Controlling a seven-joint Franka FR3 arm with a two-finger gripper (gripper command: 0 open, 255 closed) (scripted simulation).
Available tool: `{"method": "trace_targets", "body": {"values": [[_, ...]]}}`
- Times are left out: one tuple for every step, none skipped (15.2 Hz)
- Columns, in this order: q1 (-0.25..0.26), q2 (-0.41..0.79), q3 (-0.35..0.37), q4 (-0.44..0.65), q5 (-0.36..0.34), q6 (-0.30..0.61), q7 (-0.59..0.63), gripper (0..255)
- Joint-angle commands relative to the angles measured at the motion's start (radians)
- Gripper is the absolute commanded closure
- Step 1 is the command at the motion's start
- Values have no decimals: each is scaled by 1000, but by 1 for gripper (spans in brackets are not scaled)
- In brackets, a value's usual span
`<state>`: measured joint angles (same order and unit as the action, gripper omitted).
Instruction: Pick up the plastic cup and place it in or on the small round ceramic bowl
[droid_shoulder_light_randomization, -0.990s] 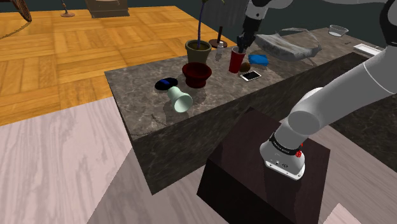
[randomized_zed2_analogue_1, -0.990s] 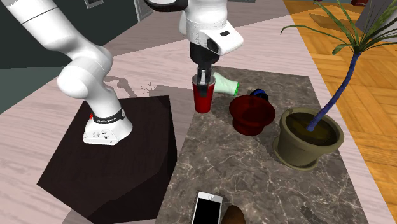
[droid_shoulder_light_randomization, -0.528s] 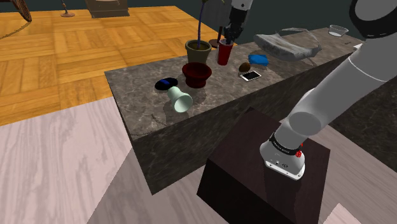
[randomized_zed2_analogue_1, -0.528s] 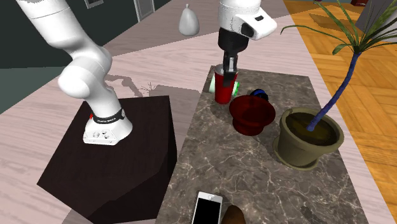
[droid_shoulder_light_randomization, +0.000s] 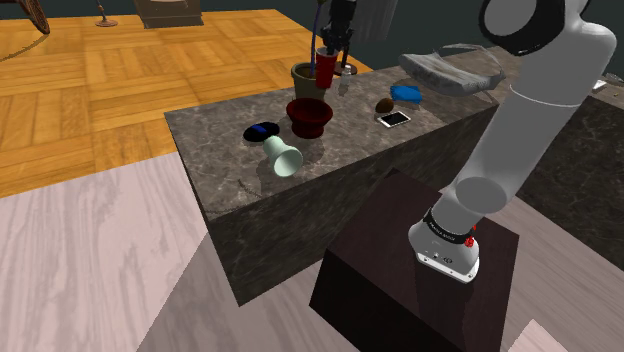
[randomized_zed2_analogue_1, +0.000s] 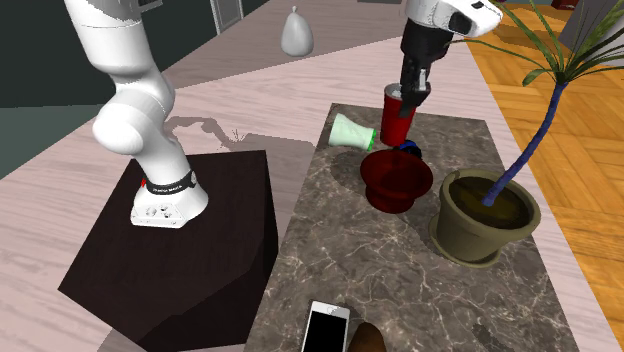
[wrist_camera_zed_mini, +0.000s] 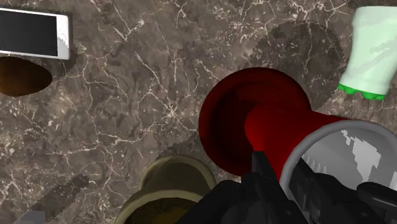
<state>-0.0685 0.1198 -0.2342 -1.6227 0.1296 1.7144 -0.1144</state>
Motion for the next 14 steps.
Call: {"method": "trace_targets", "body": {"values": [[1, 84, 6, 125, 19, -41, 13, 255], [1, 124, 9, 184, 26, -61, 20, 255], [2, 122, 10, 168, 26, -47, 19, 255], [2, 120, 10, 152, 26, -33, 18, 255], [3, 118, 10, 137, 26, -19, 16, 255], [4, 117, 10, 122, 26, -5, 15, 255], [4, 117, 11, 108, 26, 8, 14, 255], [5, 116, 11, 94, 26, 22, 13, 255], [6, 116, 11, 80, 26, 35, 11, 255], [6, 116, 11, 66, 27, 49, 10, 255], [7, 116, 12, 53, 27, 62, 8, 255], [7, 117, 12, 41, 28, 75, 7, 255], [7, 117, 12, 28, 28, 88, 6, 255], [8, 118, 12, 16, 29, 101, 4, 255]]}}
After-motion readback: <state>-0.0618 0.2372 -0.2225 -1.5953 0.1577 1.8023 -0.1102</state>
